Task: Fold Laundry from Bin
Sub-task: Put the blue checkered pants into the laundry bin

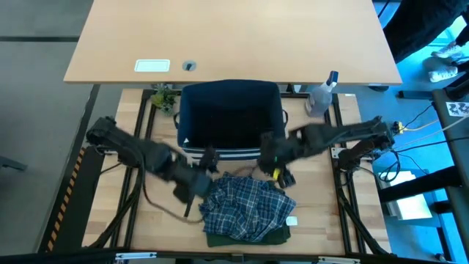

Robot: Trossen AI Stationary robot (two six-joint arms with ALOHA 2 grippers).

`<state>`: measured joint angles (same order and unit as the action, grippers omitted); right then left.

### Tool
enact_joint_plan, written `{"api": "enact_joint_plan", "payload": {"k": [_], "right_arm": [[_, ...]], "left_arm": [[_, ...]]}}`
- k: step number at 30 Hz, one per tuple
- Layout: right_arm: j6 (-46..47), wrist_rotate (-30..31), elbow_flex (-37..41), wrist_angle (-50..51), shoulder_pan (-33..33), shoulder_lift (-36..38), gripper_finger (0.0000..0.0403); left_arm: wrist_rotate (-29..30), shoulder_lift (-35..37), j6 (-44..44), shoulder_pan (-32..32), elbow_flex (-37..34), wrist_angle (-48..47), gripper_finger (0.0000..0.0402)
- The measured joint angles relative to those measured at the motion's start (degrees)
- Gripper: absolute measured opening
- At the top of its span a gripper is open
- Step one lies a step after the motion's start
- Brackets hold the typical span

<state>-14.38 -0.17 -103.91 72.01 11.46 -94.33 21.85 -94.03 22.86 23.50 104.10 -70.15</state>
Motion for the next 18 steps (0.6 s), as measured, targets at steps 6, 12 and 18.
{"api": "enact_joint_plan", "payload": {"k": [6, 12, 18], "right_arm": [[8.4, 3.0, 10.1, -6.8, 9.6, 0.0, 0.0296], [14.3, 3.6, 18.6, -17.1, 18.1, -0.1, 0.0296], [15.9, 4.1, 26.5, -26.8, 25.9, -0.1, 0.0296]], "left_arm": [[2.6, -0.1, -5.5, 7.3, -13.2, 13.5, 0.0188], [2.9, -0.1, -7.4, 12.7, -23.9, 33.4, 0.0188], [3.3, -1.4, -7.7, 16.0, -35.2, 51.5, 0.0188]]}}
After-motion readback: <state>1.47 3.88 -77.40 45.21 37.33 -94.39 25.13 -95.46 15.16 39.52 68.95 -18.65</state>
